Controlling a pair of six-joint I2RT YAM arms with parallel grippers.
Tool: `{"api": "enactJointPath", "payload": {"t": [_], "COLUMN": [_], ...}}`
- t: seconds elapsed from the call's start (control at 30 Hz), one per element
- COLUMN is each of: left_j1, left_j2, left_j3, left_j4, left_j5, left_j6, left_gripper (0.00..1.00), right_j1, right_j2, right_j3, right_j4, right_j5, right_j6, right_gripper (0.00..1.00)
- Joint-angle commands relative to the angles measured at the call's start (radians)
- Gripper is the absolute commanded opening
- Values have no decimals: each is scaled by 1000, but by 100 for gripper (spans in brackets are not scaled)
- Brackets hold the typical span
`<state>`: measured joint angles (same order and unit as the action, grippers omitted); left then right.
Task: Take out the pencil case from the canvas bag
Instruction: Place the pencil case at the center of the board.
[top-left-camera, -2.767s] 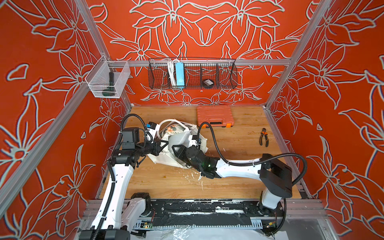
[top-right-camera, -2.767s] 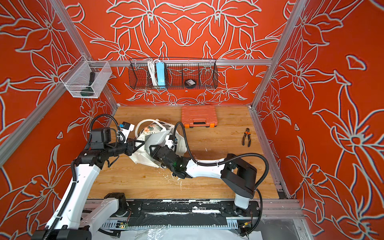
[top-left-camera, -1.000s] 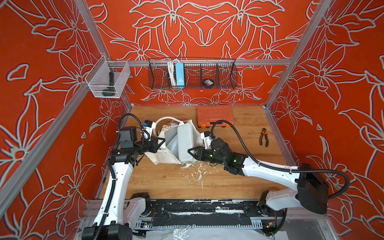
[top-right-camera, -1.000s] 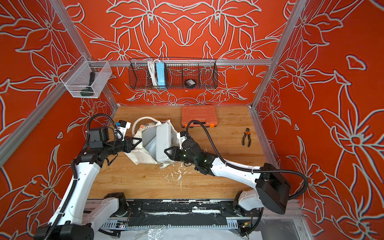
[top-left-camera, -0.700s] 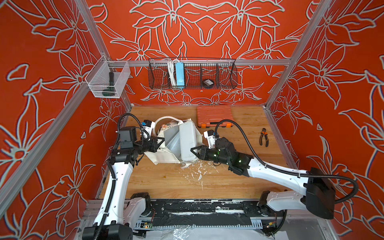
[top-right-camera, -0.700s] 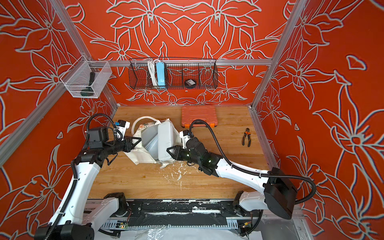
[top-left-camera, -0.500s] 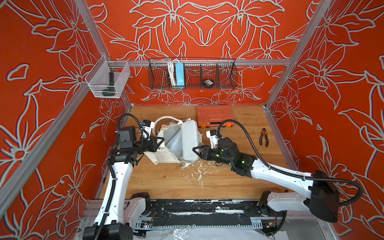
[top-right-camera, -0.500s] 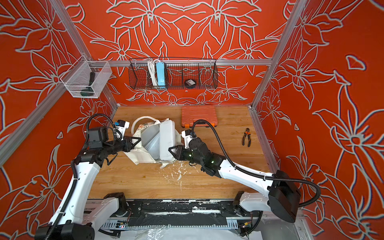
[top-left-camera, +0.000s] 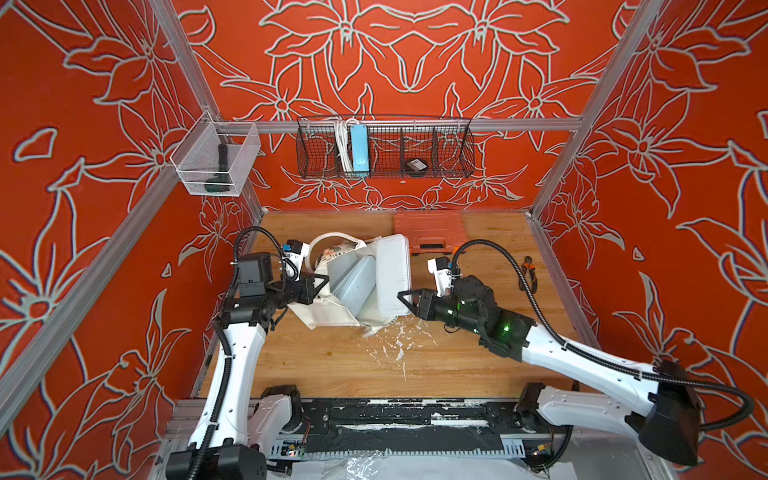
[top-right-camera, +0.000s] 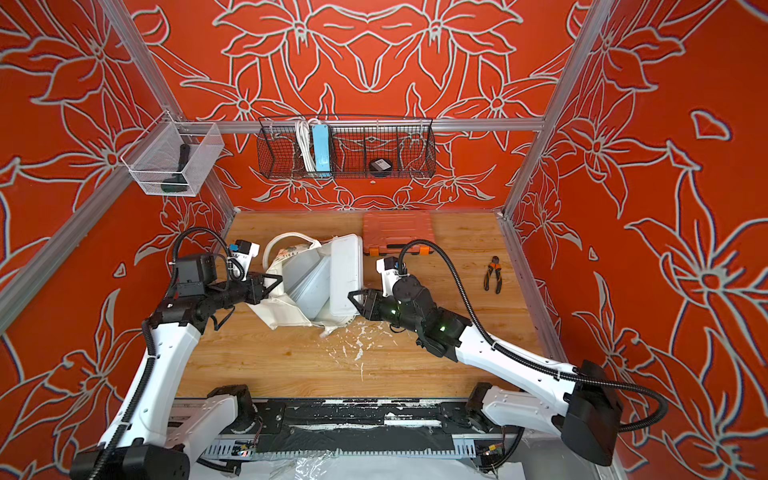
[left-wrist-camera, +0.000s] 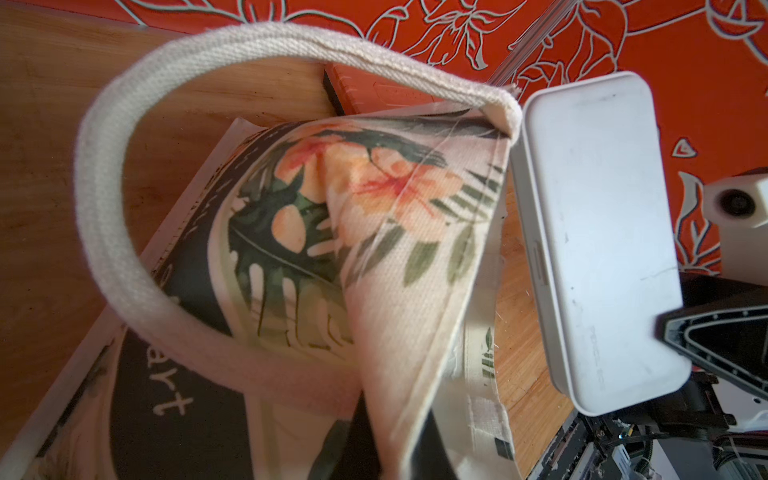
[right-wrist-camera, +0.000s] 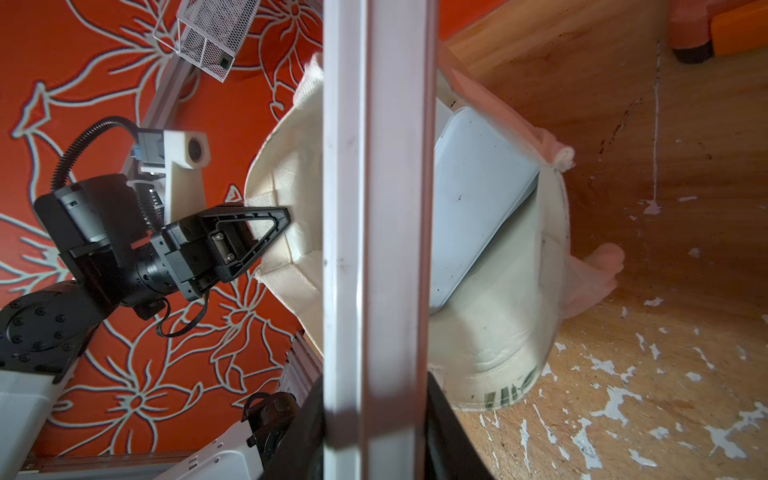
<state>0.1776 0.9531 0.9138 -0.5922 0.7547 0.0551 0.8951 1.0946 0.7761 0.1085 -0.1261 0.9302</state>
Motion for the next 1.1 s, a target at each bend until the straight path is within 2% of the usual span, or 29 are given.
{"api": "enactJointPath", "payload": {"t": [0.0,0.77,1.07], "left_j1": [6,9,13], "left_j2": [7,1,-13], "left_j3": [-3,-3,-18], "left_j4": [-29,-35,-14], "left_j5": [21,4,-20], "left_j6": [8,-13,-31], "left_gripper": [0,0,0], "right_j1": [-17,-94,-160], "right_j2": [-34,-119,-174], "right_j3": [-11,12,9], "right_j4": [16,-104,-181], "right_j5": [47,57,68], "right_j6": [-25,-64,-80], "right_gripper": [29,31,31]}}
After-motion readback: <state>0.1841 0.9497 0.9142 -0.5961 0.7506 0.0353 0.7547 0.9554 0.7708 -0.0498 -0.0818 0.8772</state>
